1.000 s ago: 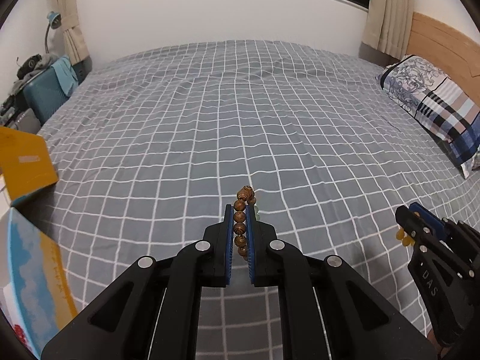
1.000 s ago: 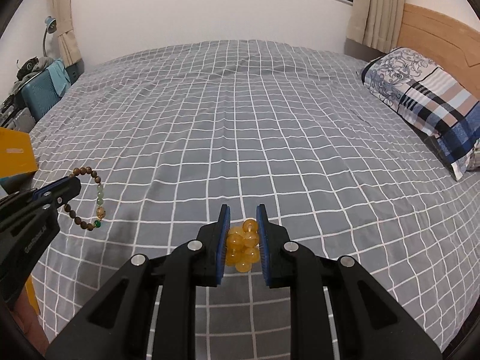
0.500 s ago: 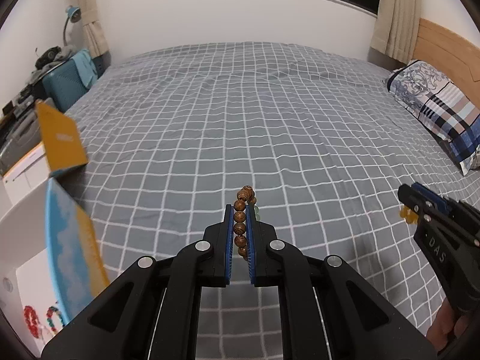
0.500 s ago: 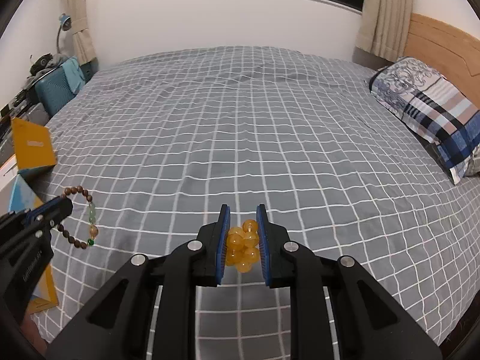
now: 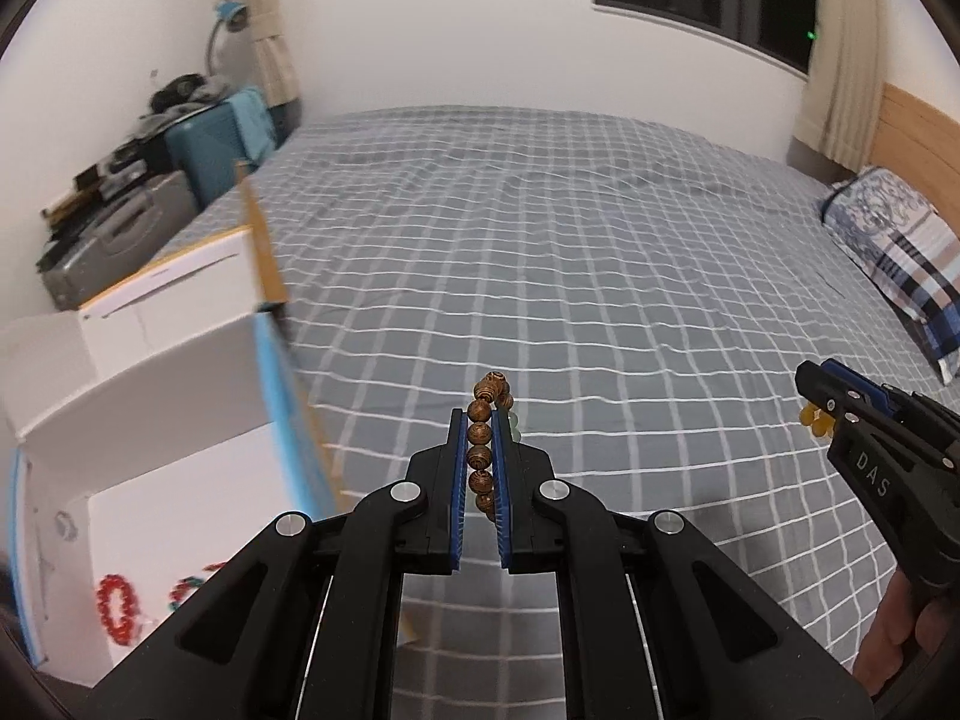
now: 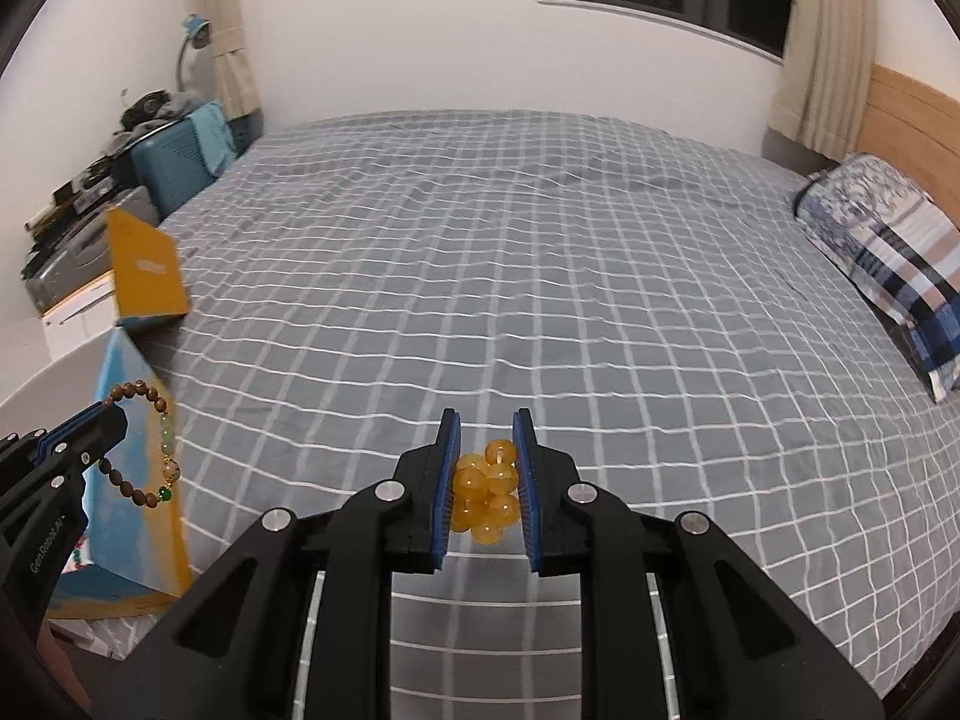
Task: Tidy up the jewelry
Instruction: 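Carry both bracelets into the white box and open both tools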
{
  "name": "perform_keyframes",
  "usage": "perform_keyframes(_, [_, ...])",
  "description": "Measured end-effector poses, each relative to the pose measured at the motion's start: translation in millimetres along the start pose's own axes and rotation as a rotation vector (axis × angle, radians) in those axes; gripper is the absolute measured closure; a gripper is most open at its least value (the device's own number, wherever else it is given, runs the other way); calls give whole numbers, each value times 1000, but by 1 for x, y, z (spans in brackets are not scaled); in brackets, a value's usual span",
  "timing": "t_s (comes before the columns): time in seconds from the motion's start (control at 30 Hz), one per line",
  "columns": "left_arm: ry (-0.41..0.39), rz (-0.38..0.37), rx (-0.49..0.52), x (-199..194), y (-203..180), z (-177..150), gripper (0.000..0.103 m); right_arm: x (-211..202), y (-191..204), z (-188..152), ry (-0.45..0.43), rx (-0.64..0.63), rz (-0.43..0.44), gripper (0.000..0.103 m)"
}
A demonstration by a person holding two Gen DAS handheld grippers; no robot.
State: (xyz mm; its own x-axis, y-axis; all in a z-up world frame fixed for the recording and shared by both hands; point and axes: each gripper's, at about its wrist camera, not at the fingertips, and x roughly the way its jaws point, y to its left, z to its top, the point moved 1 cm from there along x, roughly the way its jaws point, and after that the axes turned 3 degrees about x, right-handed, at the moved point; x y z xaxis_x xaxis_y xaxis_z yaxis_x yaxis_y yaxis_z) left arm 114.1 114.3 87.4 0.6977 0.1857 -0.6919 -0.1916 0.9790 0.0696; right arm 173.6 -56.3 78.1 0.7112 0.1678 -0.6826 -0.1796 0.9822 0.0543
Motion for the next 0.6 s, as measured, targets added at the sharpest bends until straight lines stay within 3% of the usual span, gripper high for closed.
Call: perform_keyframes(0.6, [5,190,-208,-53,178,-42,96,-18,190,-18,-13,-201,178,86])
